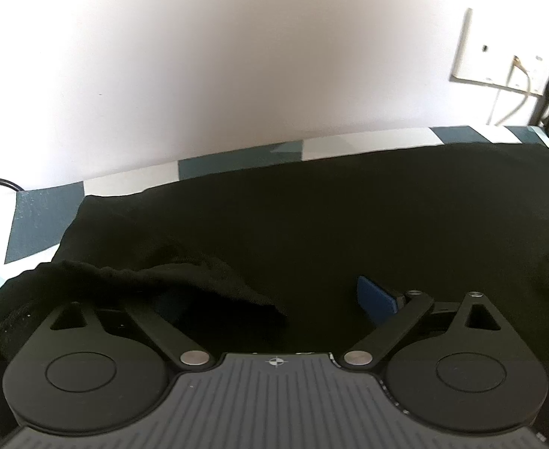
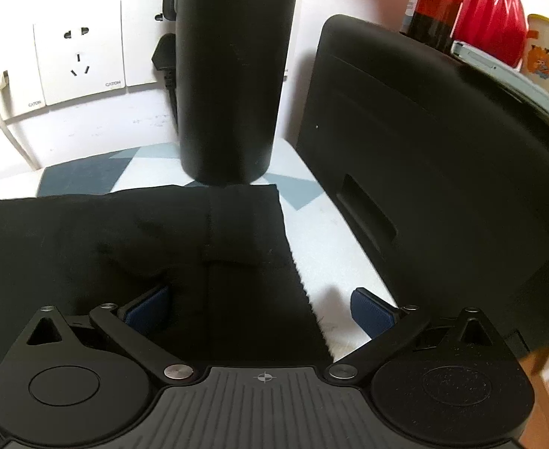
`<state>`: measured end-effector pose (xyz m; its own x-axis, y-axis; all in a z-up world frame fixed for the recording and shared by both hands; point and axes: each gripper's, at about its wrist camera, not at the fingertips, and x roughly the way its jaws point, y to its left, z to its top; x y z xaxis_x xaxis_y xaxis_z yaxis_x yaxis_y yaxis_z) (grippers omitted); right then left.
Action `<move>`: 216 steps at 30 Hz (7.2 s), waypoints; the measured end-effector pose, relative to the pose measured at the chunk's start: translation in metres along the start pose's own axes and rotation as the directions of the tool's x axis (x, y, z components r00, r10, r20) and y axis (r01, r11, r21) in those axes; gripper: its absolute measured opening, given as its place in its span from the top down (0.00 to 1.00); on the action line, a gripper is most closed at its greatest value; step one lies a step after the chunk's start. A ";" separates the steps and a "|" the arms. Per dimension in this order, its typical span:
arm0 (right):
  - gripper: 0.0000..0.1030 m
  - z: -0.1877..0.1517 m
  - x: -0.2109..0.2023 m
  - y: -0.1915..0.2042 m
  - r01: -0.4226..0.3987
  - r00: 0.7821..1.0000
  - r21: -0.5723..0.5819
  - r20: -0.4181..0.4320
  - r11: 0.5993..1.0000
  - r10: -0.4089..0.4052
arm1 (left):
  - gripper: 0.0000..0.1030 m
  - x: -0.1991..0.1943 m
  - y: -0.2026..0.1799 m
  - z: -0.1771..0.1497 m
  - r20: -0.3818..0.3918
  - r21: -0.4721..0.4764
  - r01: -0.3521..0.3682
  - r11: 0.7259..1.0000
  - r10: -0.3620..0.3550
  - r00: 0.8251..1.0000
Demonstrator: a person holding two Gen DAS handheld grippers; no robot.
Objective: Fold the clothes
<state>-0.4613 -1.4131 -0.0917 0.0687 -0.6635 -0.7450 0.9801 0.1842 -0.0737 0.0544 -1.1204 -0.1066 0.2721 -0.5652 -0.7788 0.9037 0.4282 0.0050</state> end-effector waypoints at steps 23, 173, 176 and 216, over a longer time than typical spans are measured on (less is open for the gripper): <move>0.03 -0.034 -0.085 0.085 -0.264 0.964 0.214 0.044 0.940 0.261 | 0.31 -0.068 0.100 -0.027 0.075 0.038 -0.209 0.977 0.205 0.976; 0.01 -0.157 -0.196 0.040 -0.227 0.974 -0.099 -0.017 0.969 0.226 | 0.01 -0.226 -0.033 -0.215 0.016 -0.612 -0.025 0.790 0.044 0.999; 0.01 -0.161 -0.197 0.037 -0.250 0.968 -0.136 -0.008 0.959 0.251 | 0.01 -0.225 -0.051 -0.220 -0.012 -0.594 -0.080 0.801 0.090 0.996; 0.01 -0.188 -0.191 0.044 -0.216 0.976 -0.176 -0.020 0.960 0.216 | 0.00 -0.182 -0.122 -0.221 -0.164 -0.374 -0.330 0.867 0.288 0.943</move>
<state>-0.4662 -1.1417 -0.0778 0.2752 -0.5936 -0.7562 0.8935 0.4482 -0.0266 -0.1779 -0.9141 -0.1040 0.4630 -0.2942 -0.8361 0.5696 0.8215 0.0264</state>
